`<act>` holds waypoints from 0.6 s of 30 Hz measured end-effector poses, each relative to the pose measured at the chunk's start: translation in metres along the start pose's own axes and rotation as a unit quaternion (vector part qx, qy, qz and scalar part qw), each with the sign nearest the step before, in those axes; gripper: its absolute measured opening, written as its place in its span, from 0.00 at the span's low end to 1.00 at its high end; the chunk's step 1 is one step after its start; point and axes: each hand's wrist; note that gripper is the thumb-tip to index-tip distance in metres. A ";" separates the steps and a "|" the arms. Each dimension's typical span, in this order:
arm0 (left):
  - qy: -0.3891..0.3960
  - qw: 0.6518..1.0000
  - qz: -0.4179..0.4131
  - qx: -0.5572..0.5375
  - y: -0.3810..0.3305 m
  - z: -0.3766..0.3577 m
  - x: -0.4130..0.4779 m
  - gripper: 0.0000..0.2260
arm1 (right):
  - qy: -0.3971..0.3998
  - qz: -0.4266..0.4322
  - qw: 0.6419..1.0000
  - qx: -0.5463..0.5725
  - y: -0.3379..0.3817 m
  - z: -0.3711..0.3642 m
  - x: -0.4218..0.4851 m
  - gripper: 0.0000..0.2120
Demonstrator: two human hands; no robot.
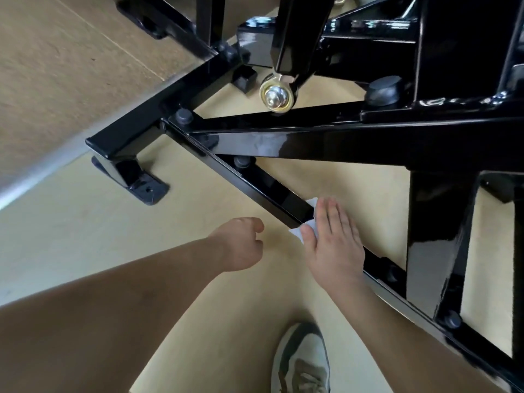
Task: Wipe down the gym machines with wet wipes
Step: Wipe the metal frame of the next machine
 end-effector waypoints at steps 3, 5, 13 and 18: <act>0.007 1.000 -0.003 0.008 -0.002 -0.002 -0.001 0.21 | 0.040 0.043 0.998 0.019 0.018 0.002 0.029 0.35; 0.012 1.000 -0.003 0.009 -0.005 -0.004 -0.001 0.22 | 0.050 0.078 0.996 0.017 0.024 0.002 0.040 0.34; 0.025 0.999 -0.032 0.029 -0.024 -0.013 -0.002 0.21 | -0.033 0.058 0.997 0.040 -0.029 -0.002 -0.028 0.27; -0.014 0.996 -0.066 -0.052 -0.058 0.000 -0.027 0.10 | 0.036 0.076 0.980 0.178 -0.014 0.032 -0.054 0.30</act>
Point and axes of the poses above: each hand's wrist, its own x-axis towards the middle knuckle, its own z-axis out of the back of the hand, y = z × x, and after that the axes turned 6 degrees about -z, right-handed
